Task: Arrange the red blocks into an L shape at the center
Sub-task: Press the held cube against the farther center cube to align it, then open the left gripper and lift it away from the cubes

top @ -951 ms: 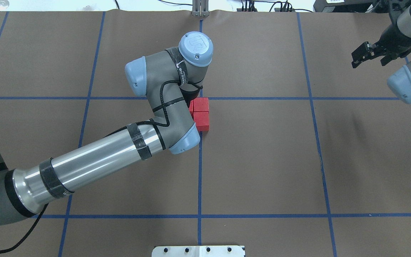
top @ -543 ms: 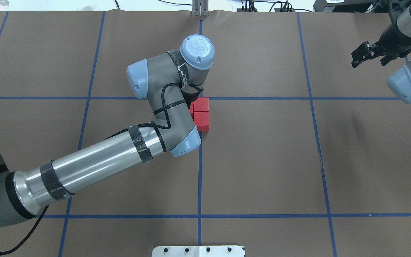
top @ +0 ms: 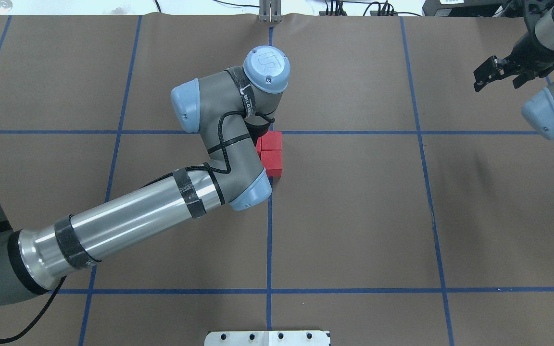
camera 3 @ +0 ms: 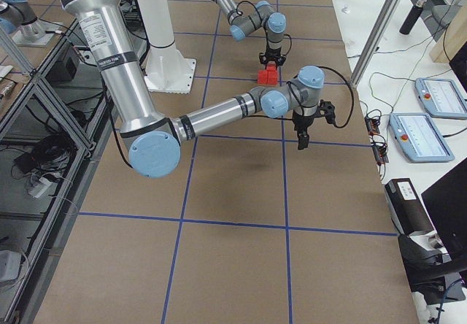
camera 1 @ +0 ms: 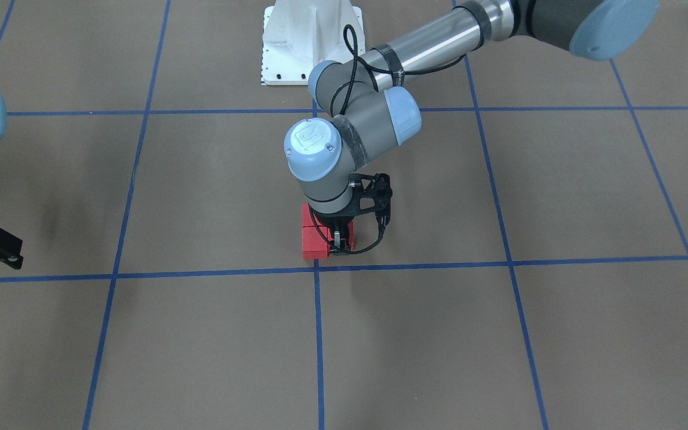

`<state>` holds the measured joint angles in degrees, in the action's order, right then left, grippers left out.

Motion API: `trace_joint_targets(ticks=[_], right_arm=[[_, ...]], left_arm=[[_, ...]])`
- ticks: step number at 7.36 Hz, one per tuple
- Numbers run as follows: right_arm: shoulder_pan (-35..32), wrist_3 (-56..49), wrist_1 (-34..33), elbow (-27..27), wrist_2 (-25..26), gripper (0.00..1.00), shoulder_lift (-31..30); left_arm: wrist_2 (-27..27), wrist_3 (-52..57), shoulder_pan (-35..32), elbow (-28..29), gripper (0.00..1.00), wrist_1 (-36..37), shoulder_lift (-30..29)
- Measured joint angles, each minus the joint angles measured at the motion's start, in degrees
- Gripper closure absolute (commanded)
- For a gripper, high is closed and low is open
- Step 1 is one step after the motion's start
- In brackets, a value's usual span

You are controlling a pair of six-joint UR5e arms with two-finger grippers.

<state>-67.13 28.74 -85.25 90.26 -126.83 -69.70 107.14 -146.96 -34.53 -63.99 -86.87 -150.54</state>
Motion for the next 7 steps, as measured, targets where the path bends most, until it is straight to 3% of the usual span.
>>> trace_joint_targets(ticks=[5,7], right_arm=[[0.03,-0.07,0.0,0.0,0.0,0.01,0.0],[0.06,-0.05,0.0,0.0,-0.02,0.01,0.0]], left_arm=[[0.0,0.14,-0.04,-0.15,0.0,0.39,0.0],[0.05,1.62,-0.36,-2.42,0.0,3.95,-0.01]])
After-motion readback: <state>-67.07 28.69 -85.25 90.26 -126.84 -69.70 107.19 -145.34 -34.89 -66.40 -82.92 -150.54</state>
